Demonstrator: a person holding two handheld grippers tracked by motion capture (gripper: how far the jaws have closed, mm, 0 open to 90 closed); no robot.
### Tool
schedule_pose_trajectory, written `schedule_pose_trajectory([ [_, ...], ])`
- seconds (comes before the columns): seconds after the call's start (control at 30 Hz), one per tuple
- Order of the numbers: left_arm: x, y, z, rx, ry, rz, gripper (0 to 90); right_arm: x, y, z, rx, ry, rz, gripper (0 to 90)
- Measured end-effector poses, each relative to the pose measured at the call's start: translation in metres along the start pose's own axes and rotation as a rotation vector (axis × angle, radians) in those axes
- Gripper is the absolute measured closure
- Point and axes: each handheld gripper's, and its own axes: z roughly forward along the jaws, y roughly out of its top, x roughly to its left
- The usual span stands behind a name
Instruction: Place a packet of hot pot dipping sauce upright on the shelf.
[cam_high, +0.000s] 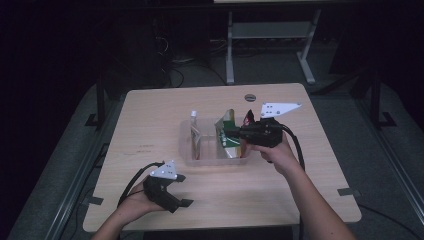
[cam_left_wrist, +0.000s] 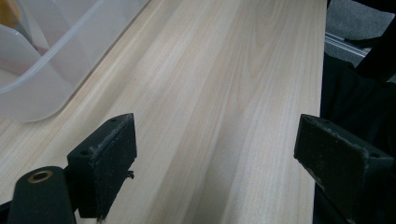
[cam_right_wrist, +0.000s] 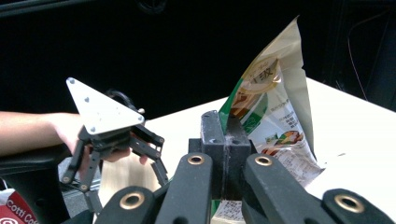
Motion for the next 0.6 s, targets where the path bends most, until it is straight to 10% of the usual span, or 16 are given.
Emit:
schedule_pose_trajectory([
  [0.6, -0.001, -0.001, 0.002, 0.000, -0.004, -0.007, 12.7, -0.015, -0.015, 0.015, 0.071, -0.057, 0.024, 90.0],
])
